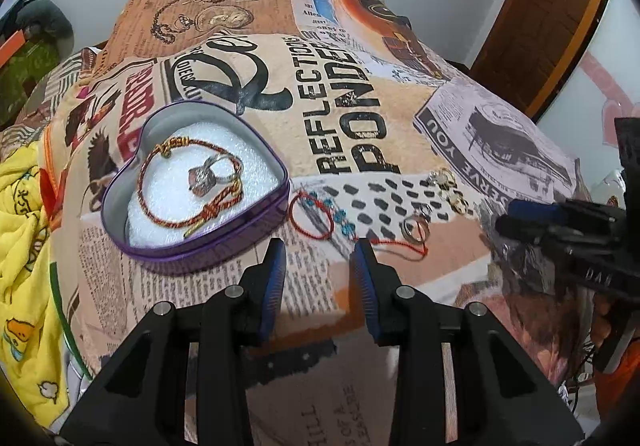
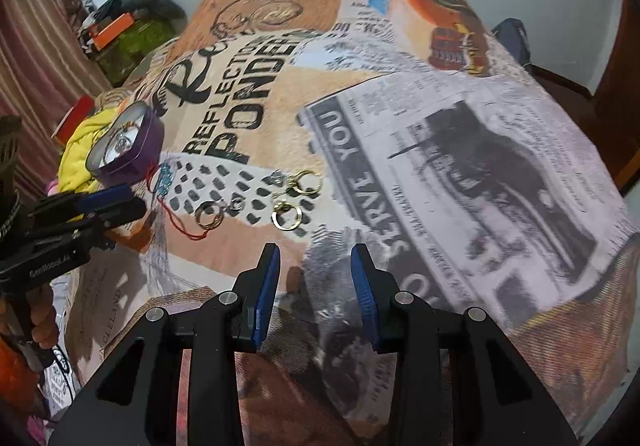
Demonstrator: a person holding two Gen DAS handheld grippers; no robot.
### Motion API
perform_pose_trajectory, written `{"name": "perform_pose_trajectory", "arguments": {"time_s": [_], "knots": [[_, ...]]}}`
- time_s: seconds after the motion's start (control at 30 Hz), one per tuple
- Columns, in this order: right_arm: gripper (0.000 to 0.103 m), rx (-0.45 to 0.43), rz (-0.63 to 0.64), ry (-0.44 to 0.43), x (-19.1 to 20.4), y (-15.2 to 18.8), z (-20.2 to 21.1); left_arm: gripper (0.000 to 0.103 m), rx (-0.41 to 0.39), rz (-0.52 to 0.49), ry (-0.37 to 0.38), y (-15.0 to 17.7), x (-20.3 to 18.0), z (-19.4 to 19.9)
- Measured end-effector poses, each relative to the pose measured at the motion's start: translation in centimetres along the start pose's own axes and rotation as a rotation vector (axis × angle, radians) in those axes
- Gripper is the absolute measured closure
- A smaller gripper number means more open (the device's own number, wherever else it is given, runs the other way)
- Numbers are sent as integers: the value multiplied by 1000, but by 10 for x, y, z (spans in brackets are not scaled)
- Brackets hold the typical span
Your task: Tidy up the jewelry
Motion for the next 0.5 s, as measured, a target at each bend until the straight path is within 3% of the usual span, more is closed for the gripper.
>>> {"name": "perform_pose_trajectory", "arguments": {"time_s": [0.1,0.23,0.3,0.37,0.5], "knots": [[70,13,7,-6,3,0,-6,69,-9,3,-9,-3,2,-5],[70,41,0,-25,4,-2,-16,82,-15,7,-15,-6,5,-10],[70,52,-2,-25,4,-4,-20,84,-16,3,-8,-7,5,-11],[70,52,-6,-33,5,-6,-23,94,-17,-6,-10,-8,4,-13],[70,38,-6,-41,11,-10,-26,102,-24,2,-11,-8,7,-14]]}}
Point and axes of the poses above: each gripper's, at about its wrist camera, not at the fingertips, and z roughly against the way its jaws point, x to its left, y to its underside, the point moved 6 cm from there along -z, roughly the way its jaws point, and after that the axes turned 15 degrees about -z, right-handed, at the moved point
